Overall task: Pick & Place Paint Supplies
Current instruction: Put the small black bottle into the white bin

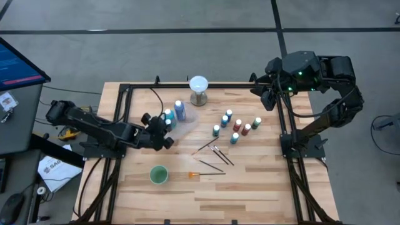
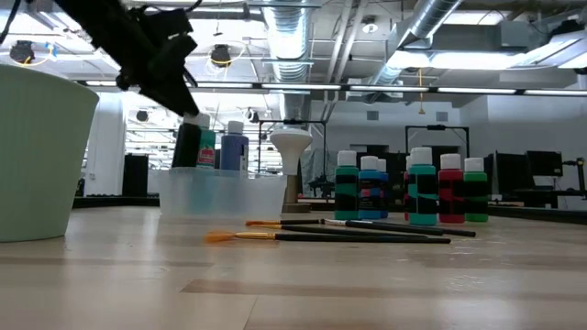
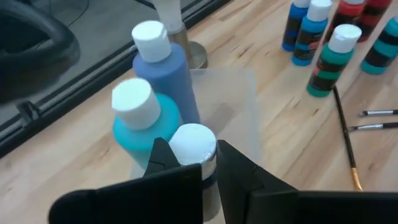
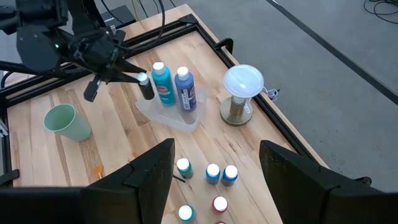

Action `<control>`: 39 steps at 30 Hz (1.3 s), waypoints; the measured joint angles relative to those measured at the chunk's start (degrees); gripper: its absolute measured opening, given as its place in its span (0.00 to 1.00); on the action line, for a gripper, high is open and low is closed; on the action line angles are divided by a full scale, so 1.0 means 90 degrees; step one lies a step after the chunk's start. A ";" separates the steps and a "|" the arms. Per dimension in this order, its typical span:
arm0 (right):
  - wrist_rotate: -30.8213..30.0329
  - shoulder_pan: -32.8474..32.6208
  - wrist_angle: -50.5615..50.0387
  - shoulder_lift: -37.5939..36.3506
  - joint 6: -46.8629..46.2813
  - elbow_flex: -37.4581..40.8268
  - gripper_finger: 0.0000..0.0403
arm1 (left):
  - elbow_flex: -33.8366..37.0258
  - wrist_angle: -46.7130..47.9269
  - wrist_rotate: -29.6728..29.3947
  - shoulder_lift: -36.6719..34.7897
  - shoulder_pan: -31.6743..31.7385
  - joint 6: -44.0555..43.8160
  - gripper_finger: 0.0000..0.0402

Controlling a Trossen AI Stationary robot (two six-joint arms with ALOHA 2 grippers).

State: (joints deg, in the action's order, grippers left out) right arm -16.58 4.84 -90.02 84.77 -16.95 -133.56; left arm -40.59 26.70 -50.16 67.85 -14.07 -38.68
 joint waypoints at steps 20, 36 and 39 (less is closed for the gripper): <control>0.0000 0.0000 0.0002 0.0000 -0.0002 0.0000 0.57 | 0.1005 -0.1946 -0.0304 0.0000 0.0760 0.0700 0.00; 0.0000 0.0000 0.0002 0.0000 -0.0022 0.0000 0.57 | 0.1149 -0.2176 -0.0239 0.0000 0.0768 0.0748 0.00; 0.0000 0.0000 0.0002 0.0000 -0.0022 0.0000 0.57 | 0.1325 -0.2247 -0.0313 0.0001 0.0768 0.0690 0.00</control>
State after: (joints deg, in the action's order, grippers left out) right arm -16.58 4.84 -90.00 84.77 -17.15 -133.56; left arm -28.66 6.48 -52.97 67.87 -7.16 -32.46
